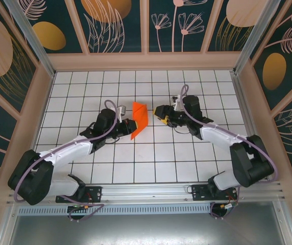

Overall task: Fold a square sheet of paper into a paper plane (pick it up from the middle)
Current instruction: Turn over the paper at the center of the table.

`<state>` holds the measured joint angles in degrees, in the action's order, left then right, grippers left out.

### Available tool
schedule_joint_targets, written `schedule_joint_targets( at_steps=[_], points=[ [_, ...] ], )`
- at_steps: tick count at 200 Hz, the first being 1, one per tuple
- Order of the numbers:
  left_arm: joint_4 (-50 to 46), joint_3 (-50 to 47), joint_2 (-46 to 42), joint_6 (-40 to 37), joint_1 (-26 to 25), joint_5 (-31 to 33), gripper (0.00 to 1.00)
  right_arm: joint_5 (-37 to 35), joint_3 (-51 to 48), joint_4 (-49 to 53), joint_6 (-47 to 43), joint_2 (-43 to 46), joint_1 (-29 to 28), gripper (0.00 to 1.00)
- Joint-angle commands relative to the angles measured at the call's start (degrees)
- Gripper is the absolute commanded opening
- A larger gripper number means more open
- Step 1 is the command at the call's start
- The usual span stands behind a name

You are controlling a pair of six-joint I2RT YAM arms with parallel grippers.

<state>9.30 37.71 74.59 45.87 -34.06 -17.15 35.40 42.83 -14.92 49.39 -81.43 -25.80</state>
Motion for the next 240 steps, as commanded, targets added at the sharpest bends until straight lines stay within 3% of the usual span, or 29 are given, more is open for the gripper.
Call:
schedule_joint_targets(
  at_steps=[1,50,96,128,172,189,220,240],
  points=[
    [-20.5,5.6,-1.3,-9.7,0.4,15.1,0.1,-8.9,1.2,9.1,-6.6,3.8,0.3,0.68],
    [-35.8,11.1,2.3,-11.6,-0.8,41.8,0.09,-13.7,-0.6,10.1,-6.8,5.6,0.5,0.73],
    [-38.9,14.7,11.4,-9.5,-6.0,49.9,0.1,-16.4,-0.5,11.8,-6.6,5.0,0.4,0.73],
    [-35.2,17.6,18.2,-9.7,-8.8,46.5,0.16,-17.1,-1.1,11.7,-6.0,4.7,0.5,0.73],
    [-22.1,16.8,19.9,-11.4,-9.1,29.5,0.41,-18.0,-1.5,12.3,-5.4,4.8,0.5,0.73],
    [-20.0,16.7,20.2,-10.9,-9.1,25.9,0.5,-18.2,-1.7,12.2,-5.2,4.8,0.5,0.73],
    [-17.4,14.9,17.7,-10.0,-7.1,22.0,0.65,-18.6,-2.2,11.0,-4.4,2.8,-1.2,0.71],
    [-15.2,12.0,13.7,-8.3,-3.9,19.2,0.75,-19.8,-0.6,10.9,-3.8,-0.2,-4.4,0.63]
  ],
)
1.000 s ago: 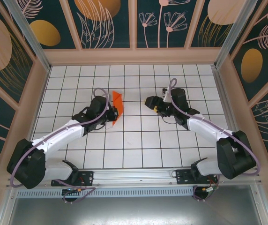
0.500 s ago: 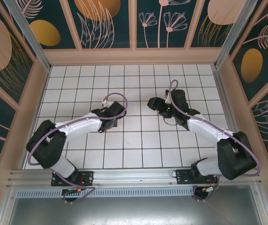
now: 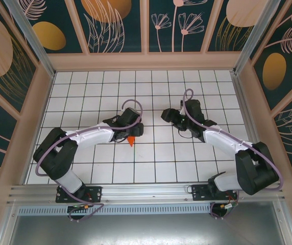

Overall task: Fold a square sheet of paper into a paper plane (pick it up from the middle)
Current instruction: Turn over the paper at the center of the table, then fold the wing for the fifth time at the center of the table.

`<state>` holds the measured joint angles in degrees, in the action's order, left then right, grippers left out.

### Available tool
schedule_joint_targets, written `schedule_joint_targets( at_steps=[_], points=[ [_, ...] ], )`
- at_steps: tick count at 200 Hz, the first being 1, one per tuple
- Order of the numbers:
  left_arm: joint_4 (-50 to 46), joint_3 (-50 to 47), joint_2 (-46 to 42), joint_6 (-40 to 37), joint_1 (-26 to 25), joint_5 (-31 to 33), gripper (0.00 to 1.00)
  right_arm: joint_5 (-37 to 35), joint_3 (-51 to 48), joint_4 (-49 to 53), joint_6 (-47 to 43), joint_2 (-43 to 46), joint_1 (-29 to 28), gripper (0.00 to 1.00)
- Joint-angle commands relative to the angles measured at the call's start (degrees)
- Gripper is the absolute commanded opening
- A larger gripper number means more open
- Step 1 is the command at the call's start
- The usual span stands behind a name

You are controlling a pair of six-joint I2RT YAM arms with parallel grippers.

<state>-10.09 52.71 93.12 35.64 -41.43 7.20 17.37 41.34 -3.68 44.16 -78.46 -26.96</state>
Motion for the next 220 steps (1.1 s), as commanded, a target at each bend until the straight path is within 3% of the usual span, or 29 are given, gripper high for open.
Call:
schedule_joint_targets(
  at_steps=[1,41,70,108,152,196,220],
  points=[
    [4.3,-3.2,-5.0,2.0,3.6,-5.2,0.75,-1.8,1.1,-0.4,1.5,-3.3,-3.4,0.63],
    [5.6,-9.3,-12.7,6.2,9.3,-1.1,0.96,-6.5,9.3,0.9,2.3,-12.9,-13.4,0.39],
    [4.5,-13.3,-17.0,11.3,12.8,2.4,0.99,-8.6,17.5,2.9,2.6,-20.9,-19.9,0.27],
    [4.3,-18.5,-21.9,17.5,16.2,1.8,0.99,-10.4,29.4,8.3,3.2,-32.1,-25.9,0.23],
    [5.4,-21.9,-24.9,18.5,18.6,-0.2,0.98,-12.2,37.4,15.3,2.3,-39.9,-26.6,0.22],
    [6.3,-21.9,-24.4,16.3,18.7,-2.5,0.99,-14.8,36.3,21.3,-3.1,-41.1,-26.6,0.22],
    [6.9,-21.9,-24.4,15.0,18.7,-4.6,0.98,-13.2,31.9,22.7,-12.4,-39.5,-26.2,0.22]
  ],
)
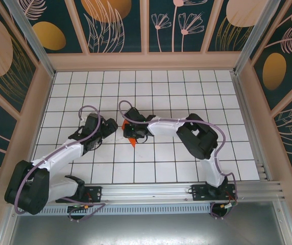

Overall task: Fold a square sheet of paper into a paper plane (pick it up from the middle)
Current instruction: Fold the wing for the fifth time at the center of the table.

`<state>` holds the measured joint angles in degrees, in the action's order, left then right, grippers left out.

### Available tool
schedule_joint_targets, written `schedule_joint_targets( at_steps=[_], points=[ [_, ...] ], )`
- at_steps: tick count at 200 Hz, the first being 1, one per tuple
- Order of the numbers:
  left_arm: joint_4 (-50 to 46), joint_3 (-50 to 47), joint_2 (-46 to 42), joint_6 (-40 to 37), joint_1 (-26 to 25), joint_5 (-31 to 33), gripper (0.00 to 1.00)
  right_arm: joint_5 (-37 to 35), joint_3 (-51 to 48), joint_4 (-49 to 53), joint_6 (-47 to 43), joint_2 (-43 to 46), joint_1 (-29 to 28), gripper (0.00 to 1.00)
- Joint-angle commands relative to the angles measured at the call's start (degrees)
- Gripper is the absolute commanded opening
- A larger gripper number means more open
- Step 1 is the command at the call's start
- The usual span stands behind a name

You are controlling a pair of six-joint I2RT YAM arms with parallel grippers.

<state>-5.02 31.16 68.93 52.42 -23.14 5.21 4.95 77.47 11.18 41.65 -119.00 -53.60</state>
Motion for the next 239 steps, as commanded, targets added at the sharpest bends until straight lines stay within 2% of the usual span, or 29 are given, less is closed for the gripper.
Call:
schedule_joint_targets(
  at_steps=[1,31,60,79,99,120,144,191,216,229,239],
  points=[
    [1.9,-0.4,-0.2,-1.8,0.4,-2.7,0.98,-0.7,-4.5,7.8,-10.5,1.2,0.4,0.22],
    [3.6,-1.1,-0.8,-3.5,0.4,-6.5,0.99,1.1,-15.0,8.0,-24.9,7.8,0.8,0.23],
    [7.1,-2.2,-0.3,-3.8,0.4,-11.1,0.98,2.6,-20.1,7.0,-29.4,15.5,1.1,0.28],
    [8.6,-2.1,0.9,-3.6,0.3,-14.1,0.98,2.6,-20.5,3.7,-25.0,21.1,1.2,0.36],
    [10.7,-2.3,2.1,-2.8,0.2,-17.6,0.99,-0.7,-22.8,-1.3,-15.3,27.5,1.5,0.46],
    [12.8,-2.8,3.0,-1.5,-0.8,-19.7,0.99,-5.0,-27.0,-4.8,-3.6,32.0,2.0,0.47],
    [14.8,-3.3,3.5,0.6,-3.1,-20.0,0.99,-5.5,-30.0,-7.9,3.6,33.6,2.1,0.45],
    [18.5,-2.9,7.5,5.1,-9.2,-18.7,0.98,-4.1,-29.6,-8.4,7.3,29.0,2.2,0.41],
    [19.7,-2.8,8.9,7.0,-10.5,-17.7,0.98,-2.6,-30.0,-10.1,6.9,26.2,3.1,0.39],
    [19.3,-2.6,8.9,8.0,-10.6,-17.9,0.89,-0.2,-30.0,-11.3,6.1,24.7,4.1,0.32],
    [18.2,-1.8,8.9,7.8,-10.6,-18.6,0.85,1.8,-30.5,-12.7,5.7,24.0,4.7,0.29]
  ],
)
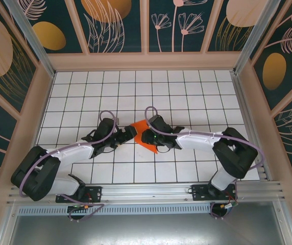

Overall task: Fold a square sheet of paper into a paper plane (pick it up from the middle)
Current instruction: Fold the wing for the fifth time at the center of the table.

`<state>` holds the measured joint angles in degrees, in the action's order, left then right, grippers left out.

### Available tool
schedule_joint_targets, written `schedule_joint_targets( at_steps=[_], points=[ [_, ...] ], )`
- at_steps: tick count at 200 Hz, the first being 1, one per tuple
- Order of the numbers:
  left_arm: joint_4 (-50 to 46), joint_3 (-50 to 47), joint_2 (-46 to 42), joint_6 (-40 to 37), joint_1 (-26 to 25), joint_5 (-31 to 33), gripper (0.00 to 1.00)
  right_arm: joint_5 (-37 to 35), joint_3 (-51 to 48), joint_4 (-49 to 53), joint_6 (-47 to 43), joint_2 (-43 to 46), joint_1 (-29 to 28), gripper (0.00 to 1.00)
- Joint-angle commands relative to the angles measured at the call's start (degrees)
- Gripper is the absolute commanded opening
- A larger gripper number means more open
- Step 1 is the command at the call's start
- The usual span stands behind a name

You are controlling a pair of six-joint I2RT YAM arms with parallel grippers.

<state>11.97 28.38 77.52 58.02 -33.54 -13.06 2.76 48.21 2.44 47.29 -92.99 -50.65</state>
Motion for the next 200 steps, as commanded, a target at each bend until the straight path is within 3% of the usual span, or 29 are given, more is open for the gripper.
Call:
schedule_joint_targets(
  at_steps=[1,79,137,200],
  points=[
    [1.0,1.1,0.3,2.2,-0.2,-0.4,0.85,4.1,-1.2,-4.0,0.1,-2.1,1.8,0.29],
    [2.2,-0.6,-1.8,3.8,-0.6,-1.8,0.83,4.7,-2.8,-3.7,1.3,-3.5,3.8,0.29],
    [2.3,-1.2,-0.4,4.5,-1.3,-3.6,0.79,7.4,-7.7,-10.4,3.5,-2.8,5.8,0.29],
    [6.2,-1.9,2.1,9.0,-3.3,-4.1,0.7,15.1,-15.6,-21.0,7.8,-0.6,9.6,0.29]
  ],
)
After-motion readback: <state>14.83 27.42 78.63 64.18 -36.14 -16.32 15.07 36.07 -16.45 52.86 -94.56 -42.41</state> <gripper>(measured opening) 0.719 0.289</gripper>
